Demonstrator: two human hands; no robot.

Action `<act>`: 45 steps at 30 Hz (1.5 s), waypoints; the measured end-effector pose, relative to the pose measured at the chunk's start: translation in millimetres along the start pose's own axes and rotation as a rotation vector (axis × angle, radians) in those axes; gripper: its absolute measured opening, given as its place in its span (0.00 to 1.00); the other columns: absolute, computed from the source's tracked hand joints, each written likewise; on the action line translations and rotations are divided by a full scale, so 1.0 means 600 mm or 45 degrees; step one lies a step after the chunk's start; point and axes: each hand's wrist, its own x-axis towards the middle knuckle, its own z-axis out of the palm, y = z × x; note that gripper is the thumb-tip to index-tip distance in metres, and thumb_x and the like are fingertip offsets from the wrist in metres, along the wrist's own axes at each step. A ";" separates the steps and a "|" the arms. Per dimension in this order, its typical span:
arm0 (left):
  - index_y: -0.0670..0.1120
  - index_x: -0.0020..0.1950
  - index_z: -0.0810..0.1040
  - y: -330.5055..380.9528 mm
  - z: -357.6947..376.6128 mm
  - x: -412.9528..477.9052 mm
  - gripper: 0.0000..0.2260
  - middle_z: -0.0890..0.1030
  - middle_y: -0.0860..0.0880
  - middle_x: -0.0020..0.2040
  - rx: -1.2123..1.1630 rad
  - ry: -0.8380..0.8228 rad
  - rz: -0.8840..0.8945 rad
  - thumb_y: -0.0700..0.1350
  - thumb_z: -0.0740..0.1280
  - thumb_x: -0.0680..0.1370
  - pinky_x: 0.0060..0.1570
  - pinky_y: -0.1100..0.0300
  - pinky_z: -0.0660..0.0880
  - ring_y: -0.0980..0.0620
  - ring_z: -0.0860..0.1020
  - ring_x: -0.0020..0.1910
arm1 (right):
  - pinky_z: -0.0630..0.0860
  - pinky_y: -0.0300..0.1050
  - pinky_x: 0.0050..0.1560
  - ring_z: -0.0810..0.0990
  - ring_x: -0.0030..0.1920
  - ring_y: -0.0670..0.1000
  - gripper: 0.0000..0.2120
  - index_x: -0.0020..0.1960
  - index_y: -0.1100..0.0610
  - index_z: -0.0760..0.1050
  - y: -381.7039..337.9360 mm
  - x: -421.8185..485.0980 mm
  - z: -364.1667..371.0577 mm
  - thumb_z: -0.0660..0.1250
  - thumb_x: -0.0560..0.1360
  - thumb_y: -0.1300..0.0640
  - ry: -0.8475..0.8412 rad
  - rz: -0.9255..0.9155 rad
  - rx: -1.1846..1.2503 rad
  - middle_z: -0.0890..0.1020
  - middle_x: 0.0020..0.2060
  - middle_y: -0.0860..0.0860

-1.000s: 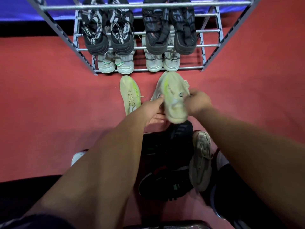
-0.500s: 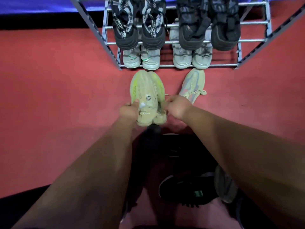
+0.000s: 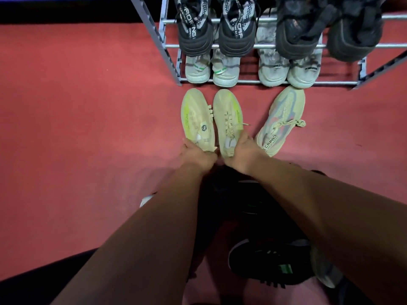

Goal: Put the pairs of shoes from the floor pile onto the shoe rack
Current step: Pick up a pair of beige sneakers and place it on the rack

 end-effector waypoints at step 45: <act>0.43 0.63 0.78 0.139 -0.269 -0.371 0.15 0.80 0.43 0.56 0.194 -0.091 0.080 0.45 0.70 0.77 0.48 0.54 0.75 0.42 0.80 0.51 | 0.71 0.44 0.40 0.82 0.52 0.62 0.25 0.54 0.64 0.77 -0.081 -0.303 -0.329 0.72 0.73 0.42 0.282 -0.119 -0.255 0.82 0.48 0.57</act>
